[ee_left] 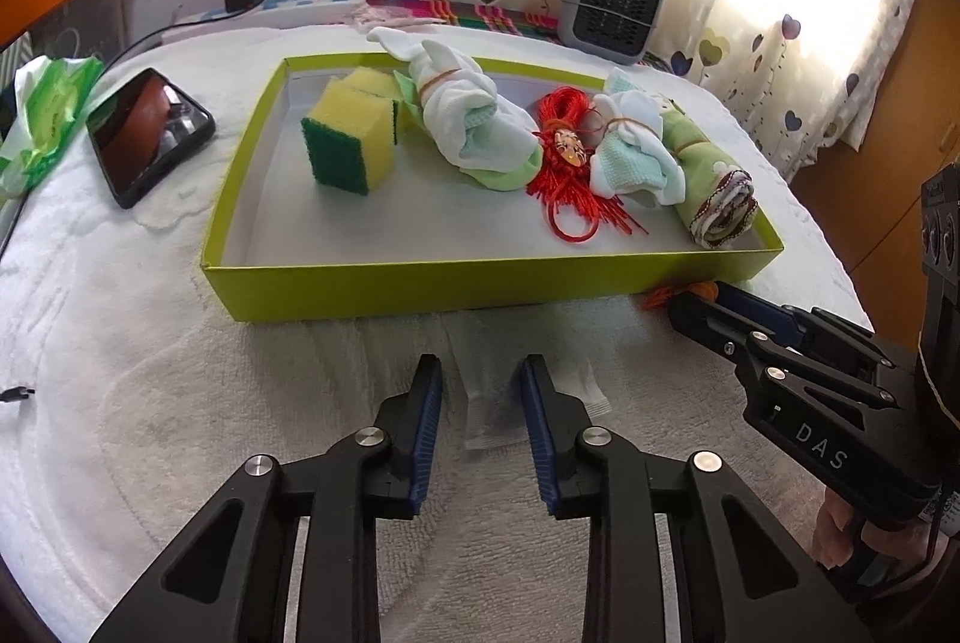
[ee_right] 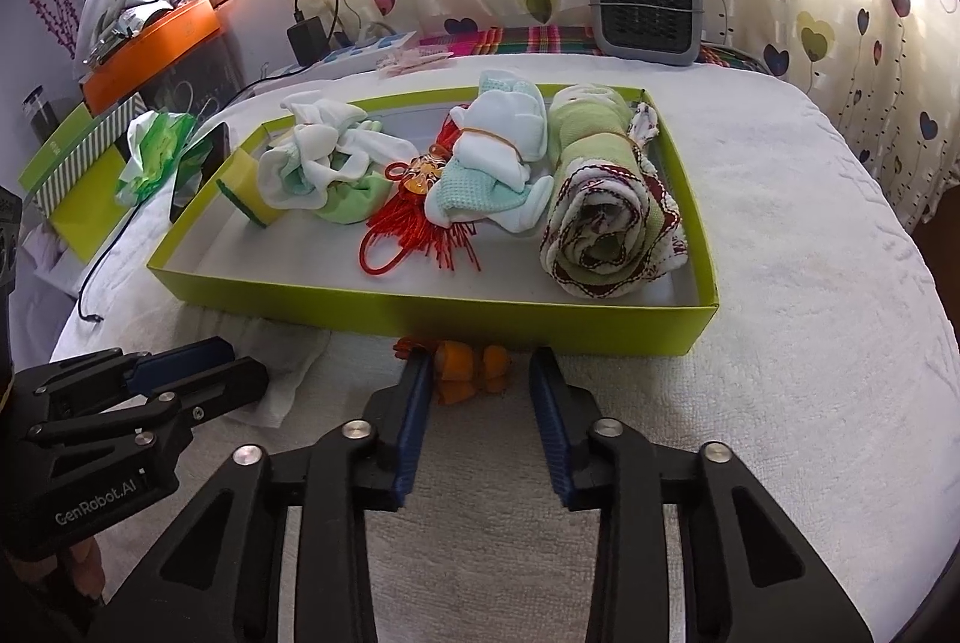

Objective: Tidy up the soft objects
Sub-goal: 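Grasp the orange toy with the right tool while the left tool grasps the white tissue packet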

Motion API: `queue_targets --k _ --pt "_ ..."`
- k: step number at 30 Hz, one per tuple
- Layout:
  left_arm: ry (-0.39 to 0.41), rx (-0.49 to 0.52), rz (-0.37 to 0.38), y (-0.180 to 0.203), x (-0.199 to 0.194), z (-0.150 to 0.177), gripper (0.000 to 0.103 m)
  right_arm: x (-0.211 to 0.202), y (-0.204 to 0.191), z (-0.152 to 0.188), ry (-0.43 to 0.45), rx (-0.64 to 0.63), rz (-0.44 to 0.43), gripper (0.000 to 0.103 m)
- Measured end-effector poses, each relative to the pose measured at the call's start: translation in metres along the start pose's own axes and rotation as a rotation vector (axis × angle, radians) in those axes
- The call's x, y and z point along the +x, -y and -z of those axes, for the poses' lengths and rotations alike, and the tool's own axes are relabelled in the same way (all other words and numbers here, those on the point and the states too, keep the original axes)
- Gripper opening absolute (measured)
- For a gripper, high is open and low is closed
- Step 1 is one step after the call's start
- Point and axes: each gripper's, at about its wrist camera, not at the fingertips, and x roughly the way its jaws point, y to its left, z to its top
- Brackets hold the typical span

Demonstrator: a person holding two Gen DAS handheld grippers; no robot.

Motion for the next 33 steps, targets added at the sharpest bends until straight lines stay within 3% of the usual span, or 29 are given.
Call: queue_targets --k 9,33 --pt "0.002 0.007 0.018 0.001 -0.003 0.003 0.011 -0.003 -0.003 0.002 0.012 -0.016 -0.019 0.027" --pt "0.009 0.011 0.039 -0.001 -0.018 0.018 0.010 -0.022 -0.010 0.014 0.037 -0.007 -0.072 0.027"
